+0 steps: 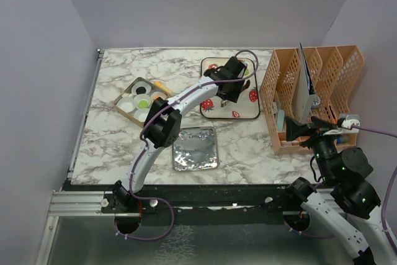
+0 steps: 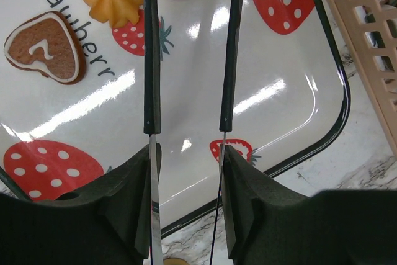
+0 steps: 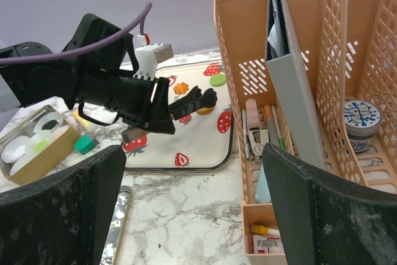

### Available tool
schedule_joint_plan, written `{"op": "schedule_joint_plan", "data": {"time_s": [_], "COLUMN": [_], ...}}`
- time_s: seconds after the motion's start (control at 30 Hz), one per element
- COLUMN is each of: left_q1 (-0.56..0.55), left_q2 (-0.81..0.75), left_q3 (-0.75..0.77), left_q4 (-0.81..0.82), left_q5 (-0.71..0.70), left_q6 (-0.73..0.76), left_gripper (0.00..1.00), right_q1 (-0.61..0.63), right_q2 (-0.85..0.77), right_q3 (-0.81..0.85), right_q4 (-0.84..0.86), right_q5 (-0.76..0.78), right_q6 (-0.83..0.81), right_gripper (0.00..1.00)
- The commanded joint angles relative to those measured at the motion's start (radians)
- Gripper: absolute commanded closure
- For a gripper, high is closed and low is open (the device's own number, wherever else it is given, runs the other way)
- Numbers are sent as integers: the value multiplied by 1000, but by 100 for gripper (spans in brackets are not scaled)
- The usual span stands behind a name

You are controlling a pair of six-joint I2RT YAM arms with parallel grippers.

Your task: Pack the cookies

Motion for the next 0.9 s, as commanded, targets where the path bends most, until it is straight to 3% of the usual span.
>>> {"op": "schedule_joint_plan", "data": {"time_s": [0.0, 0.3, 0.67, 0.87], "left_q1": [-5, -1, -1, -6], "left_q2": [20, 33, 58, 35], "left_q3": [41, 34, 34, 12], "left_q4": [5, 1, -15, -28], "left_q5": [-51, -87, -36, -39], "left_q6": [17, 19, 25, 29], "left_gripper": [53, 51, 51, 56], "right_q1": [0, 0, 0, 0], "right_q2": [6, 7, 11, 14], "right_q3": [-8, -9, -9, -8], "right_q4": [-5, -6, -5, -4], "right_q5": [11, 12, 12, 11], "right_q6": [-9, -9, -10, -12], "right_gripper": [0, 0, 0, 0]}}
